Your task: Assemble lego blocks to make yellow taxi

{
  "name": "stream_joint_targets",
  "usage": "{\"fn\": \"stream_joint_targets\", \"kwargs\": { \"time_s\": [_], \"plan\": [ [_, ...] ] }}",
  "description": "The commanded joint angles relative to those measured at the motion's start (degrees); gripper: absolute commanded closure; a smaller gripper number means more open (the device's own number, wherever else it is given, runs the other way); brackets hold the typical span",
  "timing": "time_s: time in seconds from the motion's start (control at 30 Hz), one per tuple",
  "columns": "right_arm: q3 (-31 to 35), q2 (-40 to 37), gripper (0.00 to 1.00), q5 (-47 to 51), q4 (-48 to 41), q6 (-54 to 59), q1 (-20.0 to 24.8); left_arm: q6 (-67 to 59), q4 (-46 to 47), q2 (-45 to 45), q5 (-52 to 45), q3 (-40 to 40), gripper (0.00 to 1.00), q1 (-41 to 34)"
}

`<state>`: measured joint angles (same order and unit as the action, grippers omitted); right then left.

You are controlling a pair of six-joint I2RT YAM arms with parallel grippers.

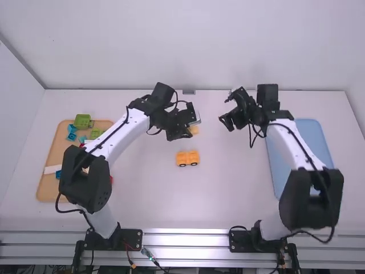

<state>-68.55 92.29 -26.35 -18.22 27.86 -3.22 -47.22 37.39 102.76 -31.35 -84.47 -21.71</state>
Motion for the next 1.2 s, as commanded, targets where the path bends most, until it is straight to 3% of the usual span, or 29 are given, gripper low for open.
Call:
{"fn": "stream_joint_targets", "kwargs": {
  "time_s": [0.0, 0.23, 0.6, 0.83, 1.07, 1.13, 1.17],
  "plan": [
    [7.93, -9.33, 0.01, 3.91, 3.67, -7.15, 0.42, 0.94, -0.61, 0.79, -0.11, 0.52, 0.98, -2.12],
    [28.28, -30.60, 0.02, 3.89, 17.22, -13.75, 6.05, 4.37, -7.43, 6.54, 8.76, 0.37, 0.97, -10.10],
    [44.13, -49.07, 0.01, 3.69, 28.33, -15.04, 10.27, 8.87, -7.58, 14.47, 17.51, -3.61, 0.98, -17.40],
    [46.53, -52.54, 0.01, 3.72, 28.92, -16.06, 10.36, 7.98, 0.20, 22.53, 17.59, -11.80, 0.98, -17.97],
    [46.77, -51.01, 0.01, 3.67, 29.86, -16.11, 10.36, 8.22, 1.68, 26.77, 20.94, -14.21, 0.98, -18.27],
    [46.77, -49.96, 0.01, 3.67, 30.67, -16.09, 10.36, 8.24, 1.11, 27.02, 20.94, -13.62, 0.93, -18.49],
    [46.77, -49.18, 0.01, 3.69, 31.28, -16.11, 10.36, 8.24, 0.96, 27.02, 20.92, -13.33, 0.85, -18.75]
  ]
}}
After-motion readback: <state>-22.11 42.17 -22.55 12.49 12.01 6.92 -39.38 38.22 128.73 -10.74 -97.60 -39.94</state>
